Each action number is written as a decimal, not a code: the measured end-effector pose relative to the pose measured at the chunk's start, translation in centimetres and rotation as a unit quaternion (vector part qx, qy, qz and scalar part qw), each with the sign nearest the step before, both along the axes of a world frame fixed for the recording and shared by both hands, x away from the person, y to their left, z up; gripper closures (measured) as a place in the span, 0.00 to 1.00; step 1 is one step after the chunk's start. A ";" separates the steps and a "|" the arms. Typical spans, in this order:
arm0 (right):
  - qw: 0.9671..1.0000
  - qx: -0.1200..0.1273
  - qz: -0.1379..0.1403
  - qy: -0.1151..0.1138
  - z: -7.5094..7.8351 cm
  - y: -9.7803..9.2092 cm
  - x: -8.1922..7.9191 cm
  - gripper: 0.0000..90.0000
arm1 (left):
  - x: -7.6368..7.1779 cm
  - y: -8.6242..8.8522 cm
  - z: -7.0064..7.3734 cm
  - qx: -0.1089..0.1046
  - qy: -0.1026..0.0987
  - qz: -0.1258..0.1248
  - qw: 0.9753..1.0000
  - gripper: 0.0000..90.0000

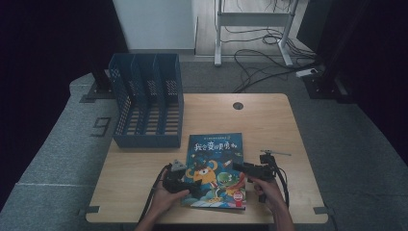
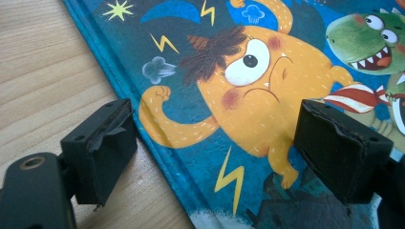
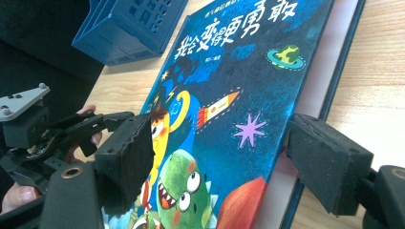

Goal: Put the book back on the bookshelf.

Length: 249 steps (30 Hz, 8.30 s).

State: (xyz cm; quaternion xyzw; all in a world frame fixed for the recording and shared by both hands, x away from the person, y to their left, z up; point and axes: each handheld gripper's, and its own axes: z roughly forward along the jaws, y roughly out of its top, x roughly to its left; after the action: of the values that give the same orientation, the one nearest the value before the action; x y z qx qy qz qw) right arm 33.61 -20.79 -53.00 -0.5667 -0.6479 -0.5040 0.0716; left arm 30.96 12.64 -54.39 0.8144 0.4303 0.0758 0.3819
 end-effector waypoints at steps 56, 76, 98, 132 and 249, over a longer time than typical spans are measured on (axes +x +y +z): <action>0.994 -0.057 0.010 -0.095 0.6 1.4 1.2 0.69 | -0.4 0.0 0.6 -0.011 -0.012 -0.016 1.000 0.15; 0.989 -0.054 0.045 -0.129 2.8 2.6 0.3 0.71 | 0.0 0.9 0.9 -0.042 0.013 -0.026 0.999 0.15; 0.990 -0.056 0.021 -0.127 3.7 1.9 0.1 0.78 | -0.8 0.0 1.3 -0.005 0.004 -0.057 0.998 0.16; 0.992 -0.063 -0.004 -0.107 4.0 -0.4 1.5 0.74 | -2.8 -1.2 1.4 0.029 0.000 -0.105 0.994 0.15; 0.957 -0.100 0.058 -0.265 10.6 2.4 2.1 0.83 | -2.4 -2.4 0.6 0.062 0.028 -0.102 0.992 0.01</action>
State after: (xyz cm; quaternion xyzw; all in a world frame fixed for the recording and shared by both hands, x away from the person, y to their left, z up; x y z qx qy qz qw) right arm 35.68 -18.37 -42.36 -0.3787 -0.7224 -0.5638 -0.1303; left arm 28.59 10.21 -53.84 0.8779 0.3499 0.0406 0.3245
